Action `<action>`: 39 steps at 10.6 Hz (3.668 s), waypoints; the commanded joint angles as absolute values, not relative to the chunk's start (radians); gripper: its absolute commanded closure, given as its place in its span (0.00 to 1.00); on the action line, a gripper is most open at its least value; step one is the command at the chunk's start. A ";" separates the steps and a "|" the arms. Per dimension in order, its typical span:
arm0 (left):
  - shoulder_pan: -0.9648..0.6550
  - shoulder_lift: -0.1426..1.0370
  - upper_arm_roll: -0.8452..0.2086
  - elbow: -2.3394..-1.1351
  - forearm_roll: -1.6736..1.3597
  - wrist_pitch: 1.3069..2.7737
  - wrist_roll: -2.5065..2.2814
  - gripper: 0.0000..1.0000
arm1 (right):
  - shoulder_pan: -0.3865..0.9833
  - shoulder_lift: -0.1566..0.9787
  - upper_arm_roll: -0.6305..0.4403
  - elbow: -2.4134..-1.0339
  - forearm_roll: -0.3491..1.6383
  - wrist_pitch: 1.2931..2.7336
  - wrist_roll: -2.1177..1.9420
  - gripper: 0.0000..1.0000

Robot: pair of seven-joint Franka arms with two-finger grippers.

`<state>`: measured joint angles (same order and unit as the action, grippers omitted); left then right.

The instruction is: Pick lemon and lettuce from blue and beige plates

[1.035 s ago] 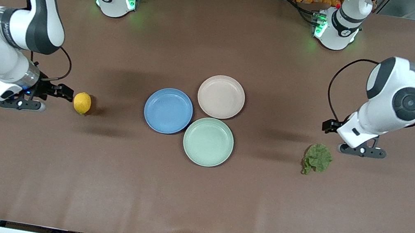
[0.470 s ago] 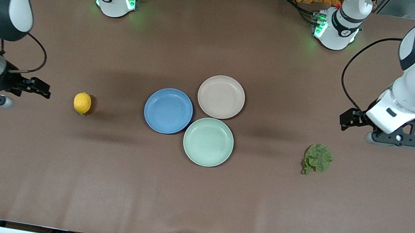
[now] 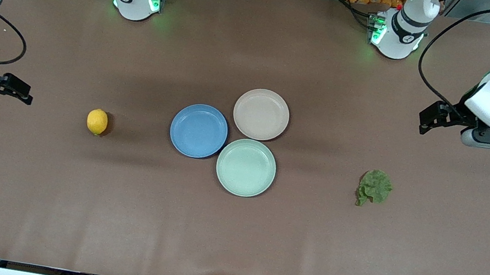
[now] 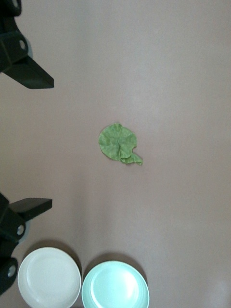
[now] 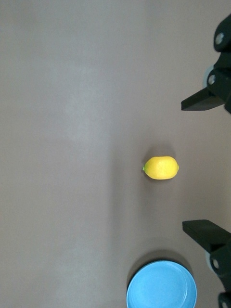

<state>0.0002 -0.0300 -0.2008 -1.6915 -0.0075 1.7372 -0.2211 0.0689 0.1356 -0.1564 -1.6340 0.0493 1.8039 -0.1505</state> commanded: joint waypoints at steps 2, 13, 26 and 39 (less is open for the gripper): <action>0.002 -0.008 -0.204 -1.623 -0.031 1.686 -0.204 0.00 | 0.035 0.086 -0.112 -1.618 -0.021 1.758 -0.160 0.00; 0.006 -0.002 -0.203 -1.560 -0.020 1.609 -0.201 0.00 | 0.047 0.055 -0.081 -1.471 -0.006 1.582 -0.040 0.00; 0.005 -0.012 -0.209 -1.560 0.009 1.585 -0.183 0.00 | 0.081 0.101 -0.074 -1.454 -0.002 1.494 0.028 0.00; 0.000 -0.011 -0.207 -1.560 0.009 1.585 -0.183 0.00 | 0.072 0.101 -0.071 -1.450 -0.002 1.503 0.025 0.00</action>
